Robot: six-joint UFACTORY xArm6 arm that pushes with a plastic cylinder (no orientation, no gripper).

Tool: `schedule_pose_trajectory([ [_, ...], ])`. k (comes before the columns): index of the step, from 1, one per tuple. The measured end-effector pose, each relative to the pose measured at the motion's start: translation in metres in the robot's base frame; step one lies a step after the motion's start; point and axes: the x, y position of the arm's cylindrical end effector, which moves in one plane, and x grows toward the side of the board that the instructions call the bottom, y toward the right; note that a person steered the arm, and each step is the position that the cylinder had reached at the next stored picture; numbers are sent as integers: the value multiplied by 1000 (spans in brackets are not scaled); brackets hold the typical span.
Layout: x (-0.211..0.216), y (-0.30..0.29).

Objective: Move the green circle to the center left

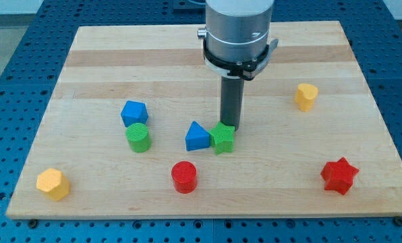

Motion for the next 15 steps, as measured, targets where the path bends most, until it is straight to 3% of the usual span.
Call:
schedule_pose_trajectory([
  [2, -31, -44],
  [5, -31, -118],
  [9, 40, -124],
  [13, 60, -118],
  [15, 56, -158],
])
